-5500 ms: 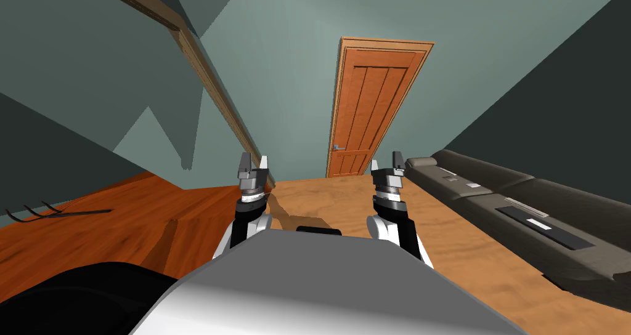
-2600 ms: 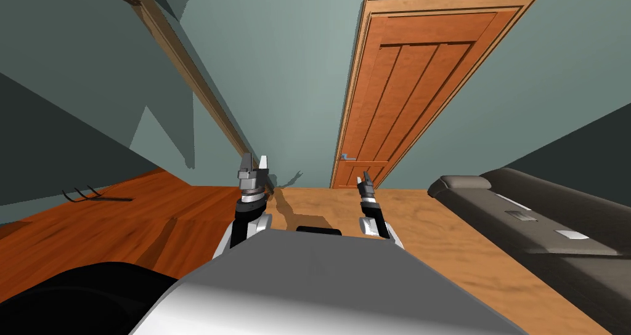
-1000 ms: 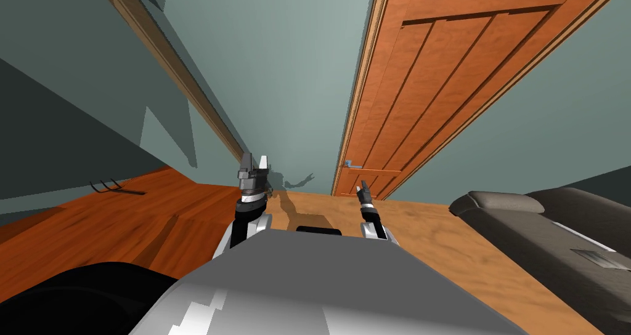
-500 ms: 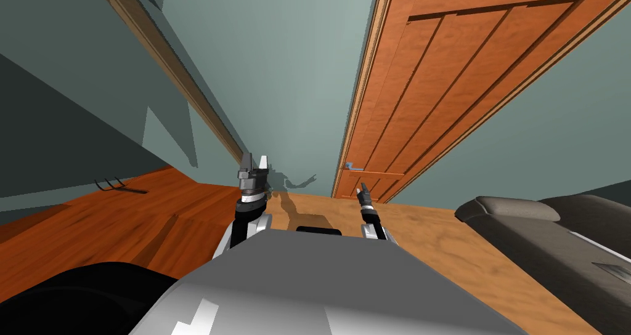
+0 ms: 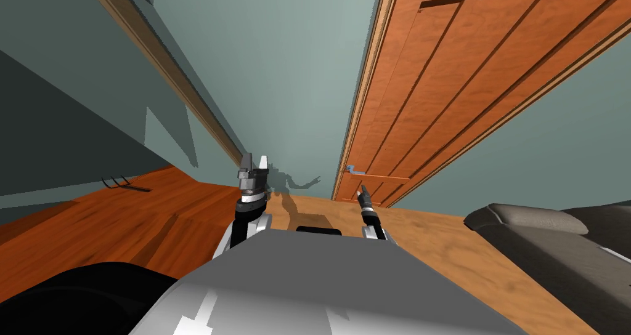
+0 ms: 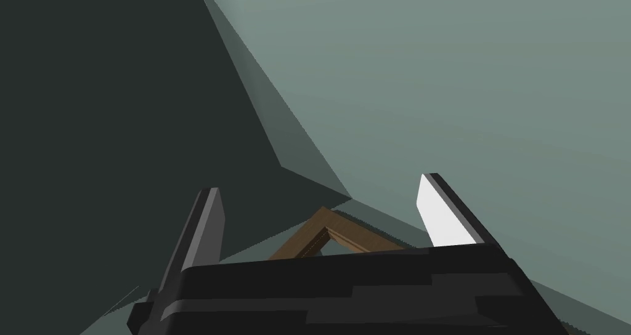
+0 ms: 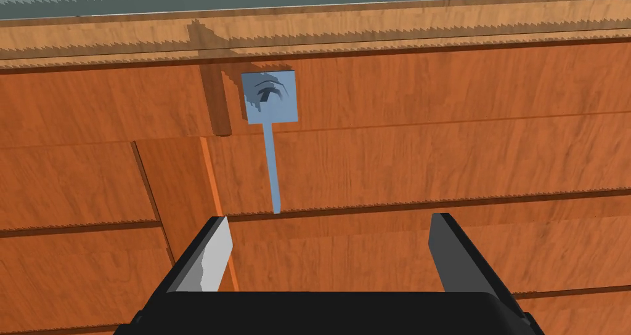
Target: Pull the door open
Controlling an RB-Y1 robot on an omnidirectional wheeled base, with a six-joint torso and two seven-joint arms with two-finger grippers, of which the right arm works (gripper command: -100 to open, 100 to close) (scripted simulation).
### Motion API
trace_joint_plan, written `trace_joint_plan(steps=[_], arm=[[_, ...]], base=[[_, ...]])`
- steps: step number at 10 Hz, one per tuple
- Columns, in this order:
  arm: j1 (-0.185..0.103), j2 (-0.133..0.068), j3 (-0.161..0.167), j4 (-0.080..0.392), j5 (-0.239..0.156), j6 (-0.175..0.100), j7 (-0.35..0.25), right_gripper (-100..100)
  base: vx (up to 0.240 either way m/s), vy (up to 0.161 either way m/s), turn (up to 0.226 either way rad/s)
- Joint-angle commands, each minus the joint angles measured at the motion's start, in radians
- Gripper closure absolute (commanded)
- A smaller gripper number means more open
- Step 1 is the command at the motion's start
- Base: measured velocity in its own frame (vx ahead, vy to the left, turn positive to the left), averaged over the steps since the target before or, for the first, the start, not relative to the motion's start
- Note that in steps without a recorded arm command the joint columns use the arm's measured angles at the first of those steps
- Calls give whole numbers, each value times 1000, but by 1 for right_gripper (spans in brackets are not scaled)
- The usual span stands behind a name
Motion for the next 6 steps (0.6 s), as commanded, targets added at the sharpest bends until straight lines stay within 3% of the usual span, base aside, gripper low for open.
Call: trace_joint_plan(steps=[1,6], arm=[[-6,-6,-2,33,-1,-9,-8,-100],[-41,-18,-8,155,-2,-41,-25,-100]], base=[[114,-63,52],[100,-43,42]])
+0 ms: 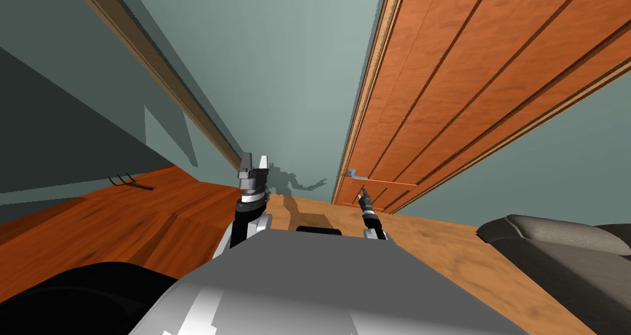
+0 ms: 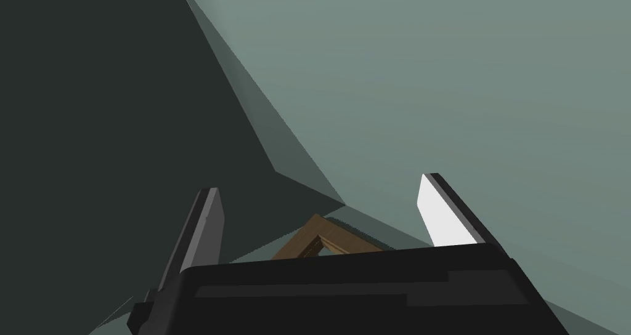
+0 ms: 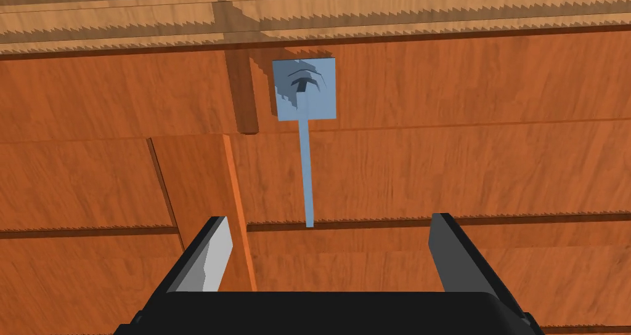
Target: Pull the door open
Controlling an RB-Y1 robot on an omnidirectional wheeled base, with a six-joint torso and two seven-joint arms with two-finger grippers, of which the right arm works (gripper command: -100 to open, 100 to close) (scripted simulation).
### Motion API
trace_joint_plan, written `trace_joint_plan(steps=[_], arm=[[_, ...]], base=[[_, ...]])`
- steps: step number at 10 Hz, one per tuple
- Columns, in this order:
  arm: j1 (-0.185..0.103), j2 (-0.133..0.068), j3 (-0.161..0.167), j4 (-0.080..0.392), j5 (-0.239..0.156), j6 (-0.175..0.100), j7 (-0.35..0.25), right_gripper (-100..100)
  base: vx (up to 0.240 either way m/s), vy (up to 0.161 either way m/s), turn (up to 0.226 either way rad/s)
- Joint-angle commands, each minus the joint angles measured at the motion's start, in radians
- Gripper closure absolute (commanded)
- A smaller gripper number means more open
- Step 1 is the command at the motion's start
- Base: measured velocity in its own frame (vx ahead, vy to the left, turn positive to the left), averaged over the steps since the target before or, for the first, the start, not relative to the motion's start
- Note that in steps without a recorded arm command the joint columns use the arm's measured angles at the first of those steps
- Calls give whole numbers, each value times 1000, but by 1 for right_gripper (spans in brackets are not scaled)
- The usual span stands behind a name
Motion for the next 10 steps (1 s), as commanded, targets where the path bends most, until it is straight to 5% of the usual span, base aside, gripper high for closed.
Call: trace_joint_plan(steps=[1,4,10], arm=[[-6,-3,-2,28,0,-6,-6,-100],[-14,-5,-3,55,-1,-13,-8,-100],[10,-69,-48,117,-33,-68,-60,-100]], base=[[92,-39,33],[67,-32,21],[181,25,133]])
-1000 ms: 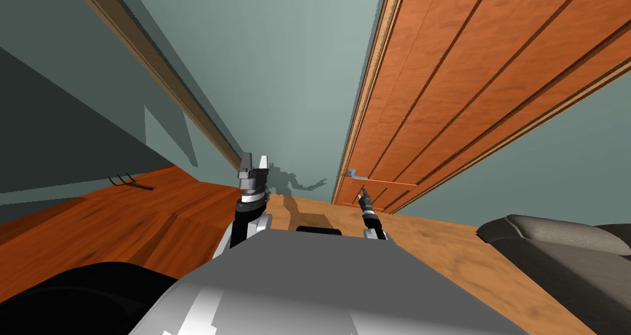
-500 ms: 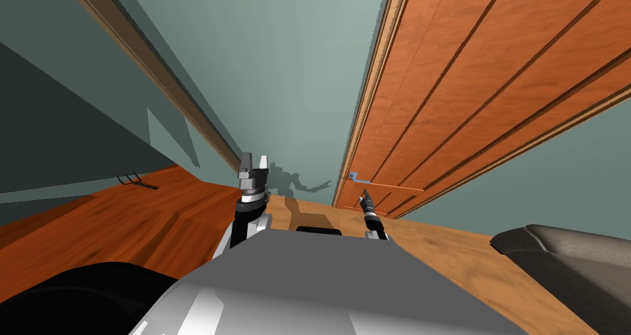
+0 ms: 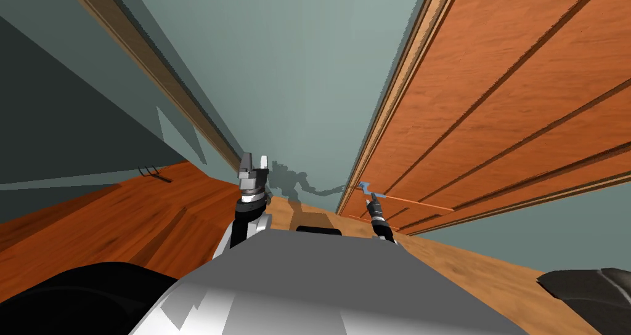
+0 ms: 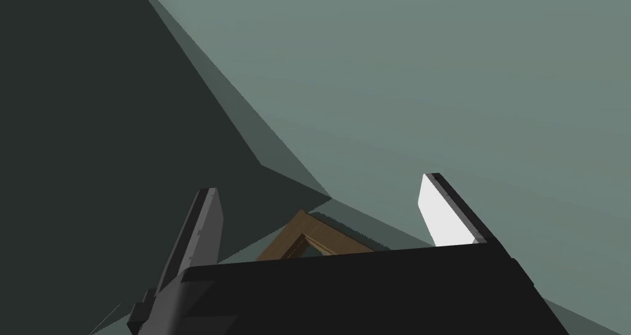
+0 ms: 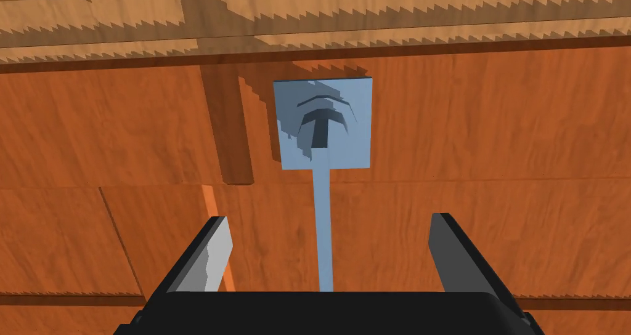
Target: Pull the door open
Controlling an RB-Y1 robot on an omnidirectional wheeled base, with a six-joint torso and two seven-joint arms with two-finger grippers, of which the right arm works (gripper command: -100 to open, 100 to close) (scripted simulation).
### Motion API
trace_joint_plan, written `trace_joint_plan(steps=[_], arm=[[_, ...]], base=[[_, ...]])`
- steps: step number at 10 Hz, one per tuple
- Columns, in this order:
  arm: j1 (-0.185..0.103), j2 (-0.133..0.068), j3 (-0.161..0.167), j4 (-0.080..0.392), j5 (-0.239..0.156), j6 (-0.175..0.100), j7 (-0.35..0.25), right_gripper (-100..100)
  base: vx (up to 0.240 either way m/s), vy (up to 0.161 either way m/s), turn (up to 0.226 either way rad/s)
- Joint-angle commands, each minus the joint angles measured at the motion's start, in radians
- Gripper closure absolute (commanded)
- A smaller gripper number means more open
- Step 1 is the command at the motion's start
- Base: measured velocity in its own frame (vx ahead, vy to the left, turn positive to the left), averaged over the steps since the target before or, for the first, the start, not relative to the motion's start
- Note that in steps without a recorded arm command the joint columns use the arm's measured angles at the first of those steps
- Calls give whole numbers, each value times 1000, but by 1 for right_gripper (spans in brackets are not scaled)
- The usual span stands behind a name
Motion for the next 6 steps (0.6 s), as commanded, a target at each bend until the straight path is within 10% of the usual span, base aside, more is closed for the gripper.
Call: trace_joint_plan(steps=[1,4,5,6], arm=[[4,-25,-16,32,-12,-24,-21,-100],[6,-32,-20,41,-15,-32,-27,-100],[6,-32,-20,41,-15,-32,-27,100],[6,-32,-20,41,-15,-32,-27,100]], base=[[205,-3,159],[121,-6,51],[-9,-1,-16],[-26,1,-4]])
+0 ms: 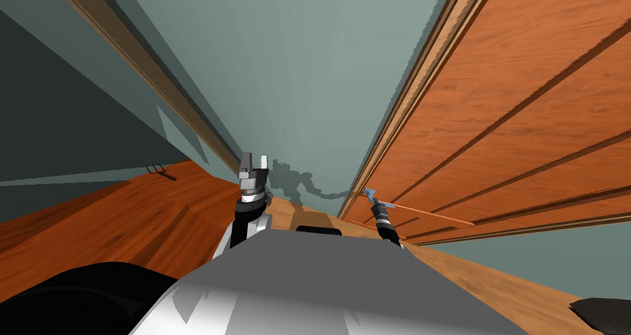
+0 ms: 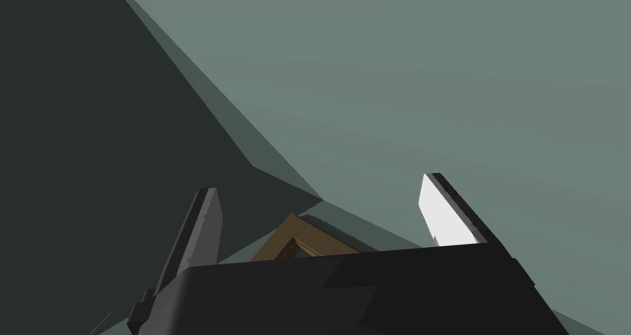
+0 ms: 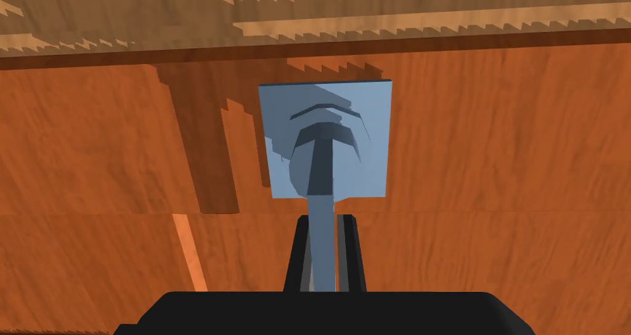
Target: Pull the door open
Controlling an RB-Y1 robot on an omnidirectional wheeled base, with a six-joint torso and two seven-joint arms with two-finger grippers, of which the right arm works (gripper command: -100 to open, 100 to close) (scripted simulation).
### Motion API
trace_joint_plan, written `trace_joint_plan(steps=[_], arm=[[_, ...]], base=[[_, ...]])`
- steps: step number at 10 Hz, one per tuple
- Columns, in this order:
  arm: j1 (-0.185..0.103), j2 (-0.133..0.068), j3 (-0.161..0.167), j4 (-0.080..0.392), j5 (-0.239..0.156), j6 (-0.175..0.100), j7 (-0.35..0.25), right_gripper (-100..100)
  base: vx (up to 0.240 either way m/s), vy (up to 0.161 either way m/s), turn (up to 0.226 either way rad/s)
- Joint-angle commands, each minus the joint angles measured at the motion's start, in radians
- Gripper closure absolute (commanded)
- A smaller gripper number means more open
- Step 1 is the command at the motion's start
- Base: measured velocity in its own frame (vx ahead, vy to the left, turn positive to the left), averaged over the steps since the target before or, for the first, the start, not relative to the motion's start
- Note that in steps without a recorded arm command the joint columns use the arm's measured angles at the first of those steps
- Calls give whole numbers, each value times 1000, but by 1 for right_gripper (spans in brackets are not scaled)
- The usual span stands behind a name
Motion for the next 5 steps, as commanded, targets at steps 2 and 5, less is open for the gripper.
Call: trace_joint_plan(steps=[2,5], arm=[[1,1,0,1,0,1,0,100],[12,-9,11,0,6,-10,-14,100]], base=[[-18,1,4],[-35,-6,33]])
